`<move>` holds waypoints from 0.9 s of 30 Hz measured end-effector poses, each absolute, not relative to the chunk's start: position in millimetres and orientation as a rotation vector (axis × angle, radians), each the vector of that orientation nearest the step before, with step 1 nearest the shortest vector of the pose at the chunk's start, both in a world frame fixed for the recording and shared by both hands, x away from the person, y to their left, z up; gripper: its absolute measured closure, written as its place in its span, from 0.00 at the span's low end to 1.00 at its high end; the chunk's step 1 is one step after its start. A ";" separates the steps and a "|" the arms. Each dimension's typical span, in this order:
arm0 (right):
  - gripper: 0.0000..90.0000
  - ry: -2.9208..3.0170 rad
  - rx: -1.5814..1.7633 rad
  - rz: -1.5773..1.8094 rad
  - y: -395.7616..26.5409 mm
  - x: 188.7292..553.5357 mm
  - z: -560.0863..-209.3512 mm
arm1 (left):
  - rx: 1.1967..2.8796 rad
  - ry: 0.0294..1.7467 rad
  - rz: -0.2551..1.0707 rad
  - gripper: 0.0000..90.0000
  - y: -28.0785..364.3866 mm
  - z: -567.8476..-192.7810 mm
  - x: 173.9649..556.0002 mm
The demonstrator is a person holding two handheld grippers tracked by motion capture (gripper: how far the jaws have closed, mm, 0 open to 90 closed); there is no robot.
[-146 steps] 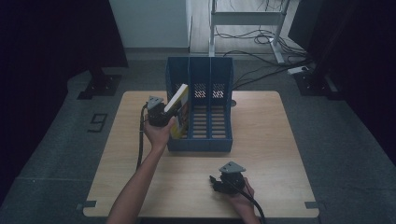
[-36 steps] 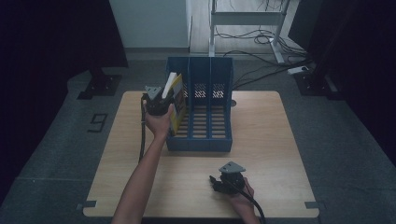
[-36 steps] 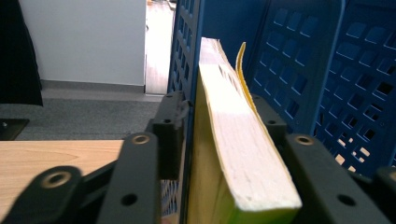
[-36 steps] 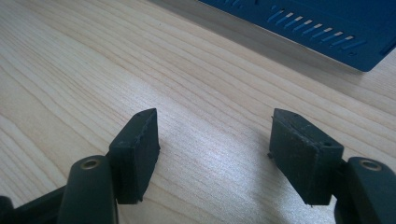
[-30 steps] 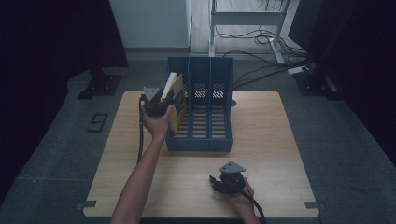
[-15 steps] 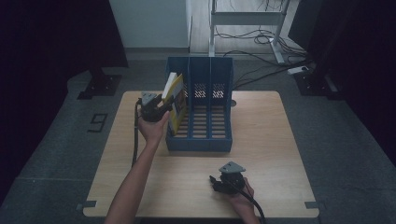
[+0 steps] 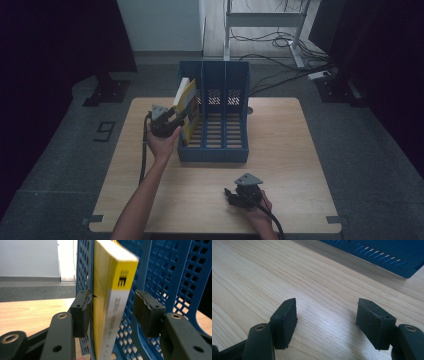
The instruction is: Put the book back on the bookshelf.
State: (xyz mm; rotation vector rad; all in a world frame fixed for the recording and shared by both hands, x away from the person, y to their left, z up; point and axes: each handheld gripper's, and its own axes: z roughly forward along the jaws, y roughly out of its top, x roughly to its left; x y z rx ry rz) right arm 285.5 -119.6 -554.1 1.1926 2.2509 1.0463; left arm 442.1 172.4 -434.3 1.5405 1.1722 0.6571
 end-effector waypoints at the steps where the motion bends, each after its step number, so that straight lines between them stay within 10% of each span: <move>1: 0.36 2.251 1.193 1.046 -119.6 285.5 -554.1 | 1.544 1.172 0.657 0.55 172.4 -435.8 441.7; 15: 0.36 2.251 1.193 1.046 -119.7 285.5 -554.1 | 1.591 1.221 0.742 0.83 163.9 -442.9 447.9; 27: 0.36 2.252 1.194 1.047 -119.8 285.6 -554.1 | 1.469 1.265 0.800 0.85 153.5 -448.9 461.4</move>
